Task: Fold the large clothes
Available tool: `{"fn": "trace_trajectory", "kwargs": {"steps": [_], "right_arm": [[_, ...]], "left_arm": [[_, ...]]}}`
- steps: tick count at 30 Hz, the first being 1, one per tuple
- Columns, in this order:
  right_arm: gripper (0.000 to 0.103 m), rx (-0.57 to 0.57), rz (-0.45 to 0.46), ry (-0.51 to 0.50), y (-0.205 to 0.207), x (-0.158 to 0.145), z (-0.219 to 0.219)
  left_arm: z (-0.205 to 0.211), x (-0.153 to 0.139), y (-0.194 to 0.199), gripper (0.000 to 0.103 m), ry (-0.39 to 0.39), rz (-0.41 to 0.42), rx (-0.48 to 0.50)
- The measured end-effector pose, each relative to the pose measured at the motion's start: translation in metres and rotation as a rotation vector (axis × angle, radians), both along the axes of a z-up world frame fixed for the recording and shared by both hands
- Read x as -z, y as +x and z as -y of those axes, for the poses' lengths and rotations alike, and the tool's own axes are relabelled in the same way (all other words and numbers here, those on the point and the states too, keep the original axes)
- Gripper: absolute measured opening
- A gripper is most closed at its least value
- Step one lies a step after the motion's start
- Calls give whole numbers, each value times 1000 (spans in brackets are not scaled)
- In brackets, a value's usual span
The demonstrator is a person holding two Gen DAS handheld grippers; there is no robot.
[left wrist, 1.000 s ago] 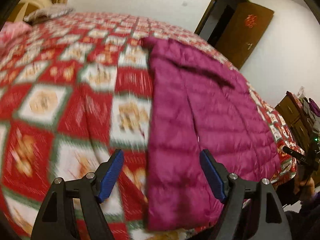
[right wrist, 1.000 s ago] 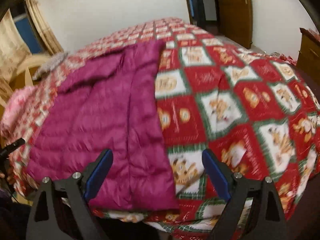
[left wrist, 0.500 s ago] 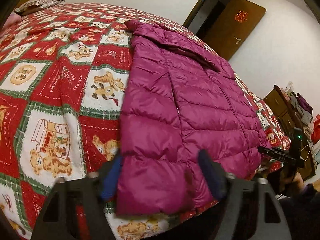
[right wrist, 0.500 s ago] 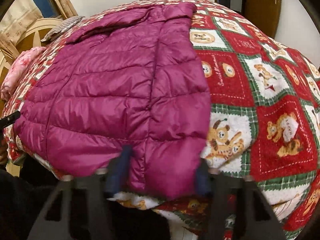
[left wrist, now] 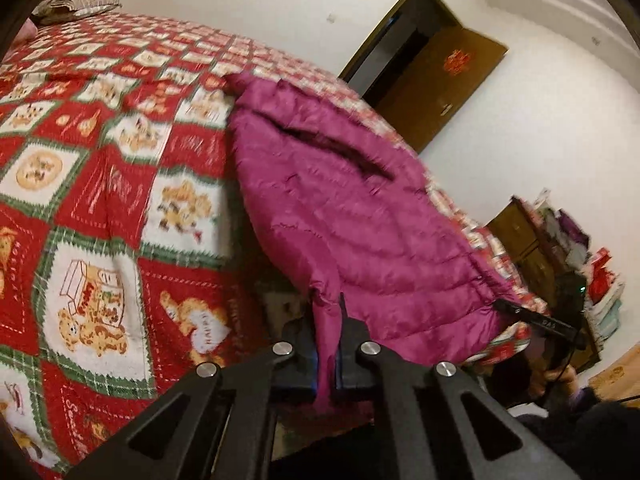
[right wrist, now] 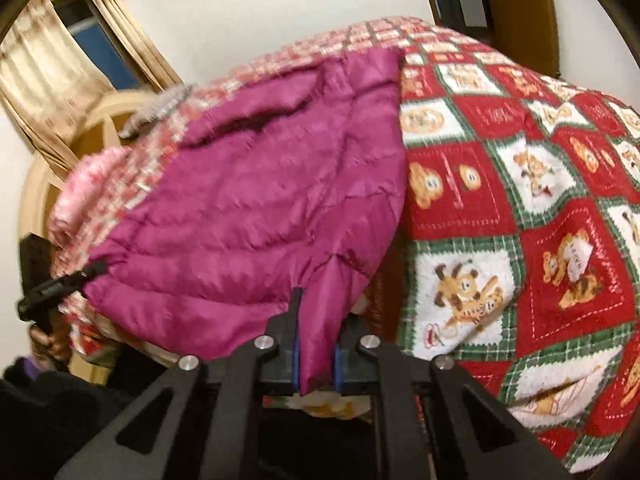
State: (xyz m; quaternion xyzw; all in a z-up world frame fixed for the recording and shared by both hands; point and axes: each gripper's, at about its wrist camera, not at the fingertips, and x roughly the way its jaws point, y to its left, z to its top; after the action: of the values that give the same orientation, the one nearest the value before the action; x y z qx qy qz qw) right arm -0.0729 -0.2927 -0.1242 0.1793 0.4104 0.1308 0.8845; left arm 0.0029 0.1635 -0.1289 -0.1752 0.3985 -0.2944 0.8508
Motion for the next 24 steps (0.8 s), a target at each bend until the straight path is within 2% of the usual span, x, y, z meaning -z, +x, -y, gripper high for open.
{"fn": "trace_trajectory", "kwargs": {"steps": [6, 9, 14, 19, 21, 24], "right_arm": [[14, -44, 94, 35, -27, -36, -15], [14, -54, 136, 62, -46, -56, -15], [13, -12, 224, 103, -73, -98, 3], [13, 30, 334, 169, -67, -142, 27], [13, 29, 359, 170, -50, -155, 29], [13, 22, 372, 130, -7, -167, 27]], "left_arm": [[-8, -38, -40, 3, -44, 98, 33], [-16, -54, -54, 3, -114, 133, 47], [-22, -105, -72, 4, -136, 252, 79], [-30, -143, -37, 4, -163, 314, 43], [-31, -153, -9, 4, -142, 318, 4], [-24, -155, 48, 4, -117, 279, -51]]}}
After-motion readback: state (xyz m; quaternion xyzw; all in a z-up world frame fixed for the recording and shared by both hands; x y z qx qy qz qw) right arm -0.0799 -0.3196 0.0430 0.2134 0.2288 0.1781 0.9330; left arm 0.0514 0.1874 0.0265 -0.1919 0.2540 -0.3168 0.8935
